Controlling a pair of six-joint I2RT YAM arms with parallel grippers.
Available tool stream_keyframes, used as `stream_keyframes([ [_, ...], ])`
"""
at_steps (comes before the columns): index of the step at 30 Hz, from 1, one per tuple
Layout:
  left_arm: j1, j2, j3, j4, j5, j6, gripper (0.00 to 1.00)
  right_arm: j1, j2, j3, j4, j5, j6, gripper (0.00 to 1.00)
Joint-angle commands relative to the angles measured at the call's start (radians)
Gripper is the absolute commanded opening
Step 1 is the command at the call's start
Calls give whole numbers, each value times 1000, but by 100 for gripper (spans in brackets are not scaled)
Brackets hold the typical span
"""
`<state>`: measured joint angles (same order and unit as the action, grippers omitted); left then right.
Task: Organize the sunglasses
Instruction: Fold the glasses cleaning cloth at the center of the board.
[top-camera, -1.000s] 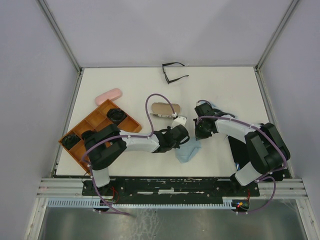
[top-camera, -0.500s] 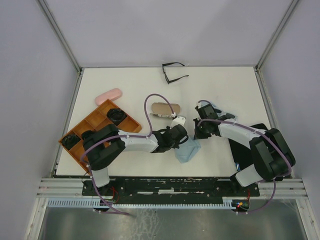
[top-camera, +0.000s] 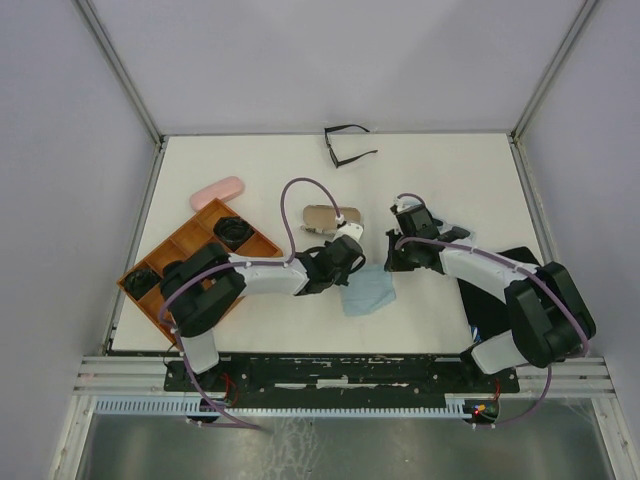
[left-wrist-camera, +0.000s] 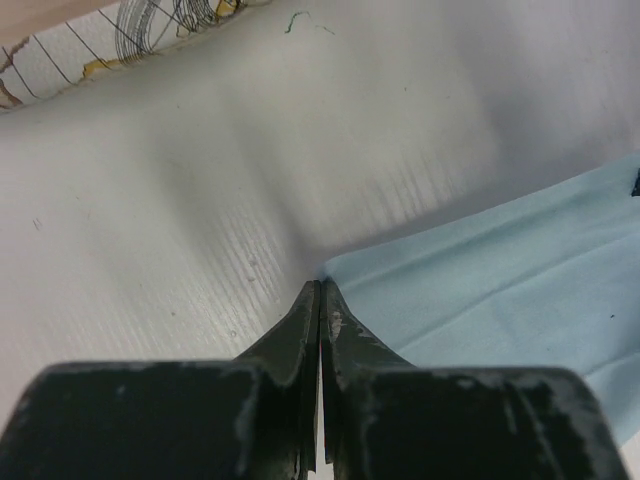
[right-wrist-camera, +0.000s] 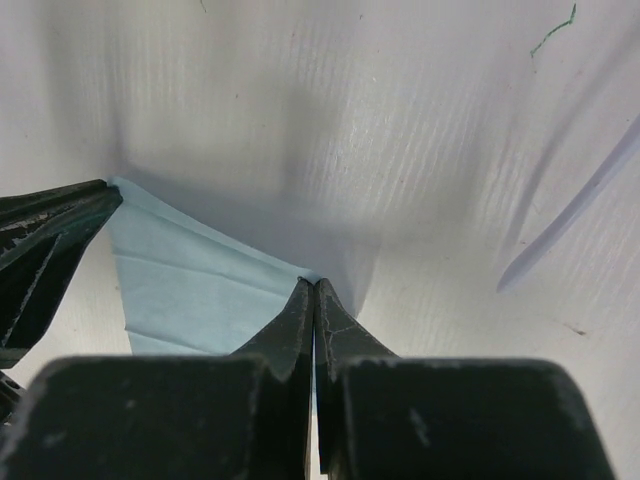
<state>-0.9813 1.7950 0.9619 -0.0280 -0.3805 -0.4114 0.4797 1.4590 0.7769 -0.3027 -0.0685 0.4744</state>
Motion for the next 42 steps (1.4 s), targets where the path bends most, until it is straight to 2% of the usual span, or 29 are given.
stream_keyframes([
  [1, 30, -27, 31, 54, 19, 117, 3, -3, 15, 30, 58, 27, 0, 0],
  [10, 56, -48, 52, 86, 71, 198, 3, -2, -16, 34, 85, 54, -56, 0],
  [21, 53, -144, -83, 216, 225, 220, 3, -3, -108, -53, 136, -26, -143, 0],
  [27, 51, -181, -146, 282, 293, 229, 3, -2, -115, -66, 107, -68, -163, 0],
  [42, 45, -232, -256, 367, 351, 239, 3, -1, -182, -133, 66, -77, -150, 0],
])
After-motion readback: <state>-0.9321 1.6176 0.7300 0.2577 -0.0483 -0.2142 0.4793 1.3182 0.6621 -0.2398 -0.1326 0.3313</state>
